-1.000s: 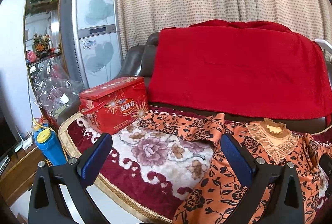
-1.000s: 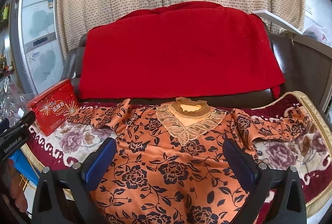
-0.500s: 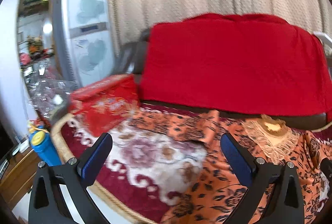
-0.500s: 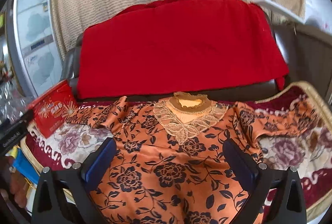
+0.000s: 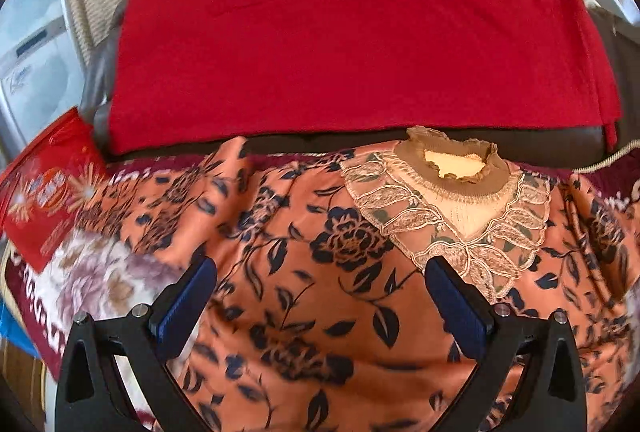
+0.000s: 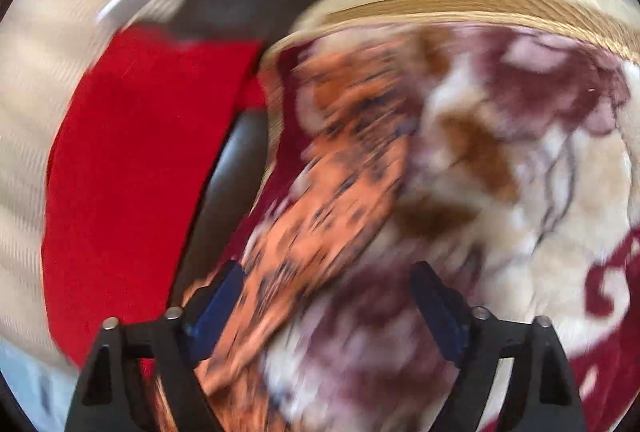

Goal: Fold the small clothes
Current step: 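Grasp the blouse sleeve nearest the right tool with the right tool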

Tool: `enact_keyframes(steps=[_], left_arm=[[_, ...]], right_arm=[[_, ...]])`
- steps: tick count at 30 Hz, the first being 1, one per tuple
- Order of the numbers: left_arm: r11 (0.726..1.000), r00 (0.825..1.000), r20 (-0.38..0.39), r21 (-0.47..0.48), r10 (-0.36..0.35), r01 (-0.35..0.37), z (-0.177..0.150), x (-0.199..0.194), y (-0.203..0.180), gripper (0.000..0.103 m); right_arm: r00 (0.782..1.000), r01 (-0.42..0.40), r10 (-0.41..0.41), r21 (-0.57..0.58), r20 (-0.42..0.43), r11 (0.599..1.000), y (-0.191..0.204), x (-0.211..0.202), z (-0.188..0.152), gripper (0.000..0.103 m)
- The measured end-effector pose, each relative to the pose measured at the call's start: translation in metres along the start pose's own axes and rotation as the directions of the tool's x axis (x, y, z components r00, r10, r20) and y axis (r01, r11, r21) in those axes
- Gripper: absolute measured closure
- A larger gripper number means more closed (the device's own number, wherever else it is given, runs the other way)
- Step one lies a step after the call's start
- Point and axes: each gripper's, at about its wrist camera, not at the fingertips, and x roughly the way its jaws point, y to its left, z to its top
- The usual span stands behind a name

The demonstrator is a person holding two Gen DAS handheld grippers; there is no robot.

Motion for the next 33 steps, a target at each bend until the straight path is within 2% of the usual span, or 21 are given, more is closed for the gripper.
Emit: enact_keyframes(steps=[2,3,5,8,11,12,13,14,15,17,21,24,25,27,28,31,32,33], left_arm=[[0.999,1.000,0.013,0.037,0.013,-0.014,-0.001,0.006,-0.005,0.000],[0.999,1.000,0.018,0.045,0.021,-0.022,-0.002,0.006,-0.004,0.000],[0.998,0.999,0.025,0.052,0.036,-0.038,-0.001,0.012,-0.004,0.000],[0.996,0.998,0.039,0.083,0.042,-0.045,-0.003,0.016,-0.008,0.000],[0.993,0.997,0.060,0.100,0.055,-0.061,-0.003,0.019,-0.010,0.000],[0.993,0.996,0.065,0.100,0.060,-0.066,-0.003,0.019,-0.009,0.000],[0.993,0.995,0.067,0.096,0.068,-0.074,-0.003,0.021,-0.007,0.000],[0.993,0.995,0.065,0.089,0.073,-0.078,-0.003,0.022,-0.005,0.000],[0.993,0.995,0.060,0.079,0.080,-0.084,-0.001,0.024,-0.001,0.000],[0.994,0.994,0.056,0.050,0.094,-0.097,0.003,0.025,0.008,0.000],[0.990,0.987,0.081,-0.023,0.141,-0.139,0.010,0.018,0.036,0.000],[0.983,0.979,0.097,-0.056,0.177,-0.172,0.012,0.013,0.055,0.000],[0.981,0.977,0.099,-0.068,0.191,-0.184,0.013,0.012,0.063,0.000],[0.973,0.972,0.095,-0.102,0.216,-0.206,0.014,0.011,0.081,0.000],[0.970,0.970,0.093,-0.119,0.224,-0.212,0.014,0.010,0.090,0.000],[0.956,0.963,0.081,-0.168,0.257,-0.241,0.013,0.011,0.116,0.000],[0.952,0.961,0.076,-0.178,0.265,-0.248,0.013,0.012,0.123,0.000],[0.947,0.959,0.069,-0.190,0.276,-0.259,0.013,0.014,0.132,0.000]], right_arm=[[0.999,0.023,-0.024,0.019,0.028,1.000,-0.006,0.011,0.012,0.033],[0.999,0.036,-0.037,0.023,0.036,0.999,-0.005,0.019,0.019,0.035],[0.999,0.024,-0.025,0.041,0.039,0.999,-0.004,0.035,0.030,0.047],[0.998,0.019,-0.024,0.100,0.057,0.995,-0.008,0.059,0.043,0.048],[0.998,0.022,-0.031,0.163,0.051,0.986,-0.019,0.079,0.051,0.058],[0.998,0.021,-0.030,0.162,0.055,0.986,-0.018,0.081,0.053,0.059],[0.998,0.007,-0.017,0.159,0.058,0.987,-0.015,0.082,0.055,0.068],[0.998,-0.015,0.005,0.148,0.066,0.989,-0.012,0.082,0.057,0.084],[0.997,-0.035,0.025,0.128,0.079,0.991,-0.007,0.081,0.059,0.091],[0.992,-0.065,0.056,0.077,0.115,0.995,0.009,0.075,0.065,0.096],[0.970,-0.198,0.201,-0.039,0.136,0.979,0.064,0.048,0.053,0.096],[0.935,-0.334,0.346,-0.127,0.081,0.934,0.120,0.030,0.027,0.096],[0.915,-0.388,0.401,-0.171,0.044,0.906,0.147,0.024,0.013,0.096],[0.889,-0.450,0.458,-0.223,-0.018,0.865,0.182,0.017,-0.009,0.096],[0.867,-0.494,0.493,-0.251,-0.070,0.832,0.207,0.016,-0.029,0.096],[0.820,-0.572,0.539,-0.288,-0.192,0.768,0.258,0.018,-0.080,0.096],[0.794,-0.607,0.552,-0.283,-0.254,0.743,0.278,0.025,-0.104,0.096],[0.779,-0.624,0.557,-0.279,-0.288,0.730,0.289,0.029,-0.114,0.096]])
